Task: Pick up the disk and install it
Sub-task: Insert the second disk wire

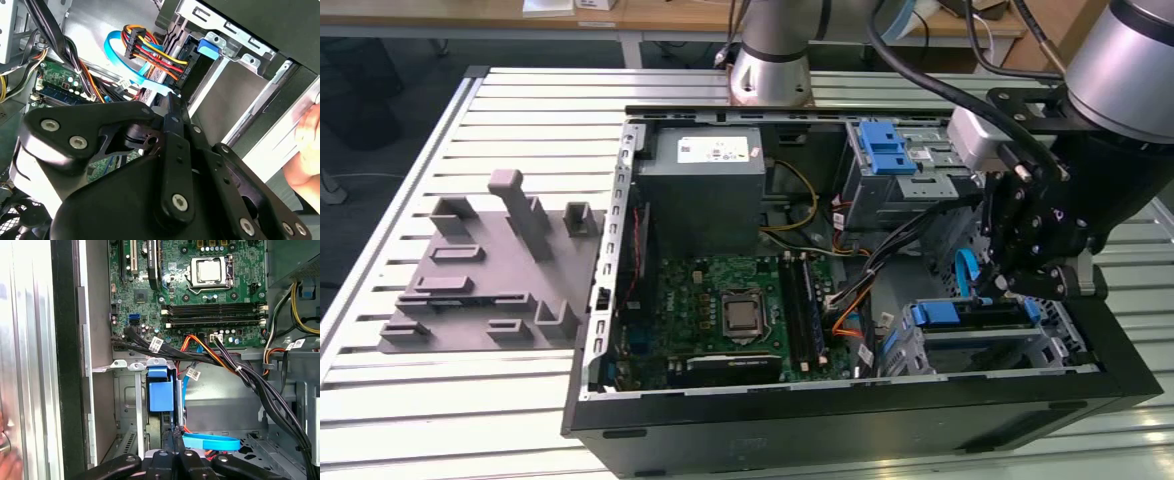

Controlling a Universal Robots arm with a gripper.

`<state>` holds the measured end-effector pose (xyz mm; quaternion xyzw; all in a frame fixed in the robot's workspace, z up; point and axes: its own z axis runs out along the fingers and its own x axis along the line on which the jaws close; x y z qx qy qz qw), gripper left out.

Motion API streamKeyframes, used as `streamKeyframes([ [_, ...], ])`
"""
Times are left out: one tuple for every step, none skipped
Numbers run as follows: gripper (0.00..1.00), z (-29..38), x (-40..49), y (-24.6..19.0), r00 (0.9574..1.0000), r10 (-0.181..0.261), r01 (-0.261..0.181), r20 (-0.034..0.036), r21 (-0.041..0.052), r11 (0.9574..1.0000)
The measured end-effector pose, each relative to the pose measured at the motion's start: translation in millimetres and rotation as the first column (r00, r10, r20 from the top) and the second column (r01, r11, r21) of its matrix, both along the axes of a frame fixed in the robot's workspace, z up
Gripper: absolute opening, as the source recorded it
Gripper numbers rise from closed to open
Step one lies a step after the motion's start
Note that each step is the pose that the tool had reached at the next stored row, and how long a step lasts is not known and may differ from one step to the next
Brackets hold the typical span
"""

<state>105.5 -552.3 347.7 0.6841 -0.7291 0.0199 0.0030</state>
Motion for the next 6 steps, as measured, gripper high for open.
streamKeyframes([
  [0.11,0.0,0.0,0.0,1.0000,0.000,0.000,0.0000,0.0000,1.0000],
  [0.11,0.0,0.0,0.0,1.0000,0.000,0.000,0.0000,0.0000,1.0000],
  [0.11,0.0,0.0,0.0,1.0000,0.000,0.000,0.0000,0.0000,1.0000],
  [0.11,0.1,0.0,0.0,1.0000,0.000,0.000,0.0000,0.0000,1.0000],
  [0.11,0.1,0.0,0.0,1.0000,0.000,0.000,0.0000,0.0001,1.0000],
  [0.11,0.1,0.0,0.0,1.0000,0.000,0.000,0.0000,0.0001,1.0000],
])
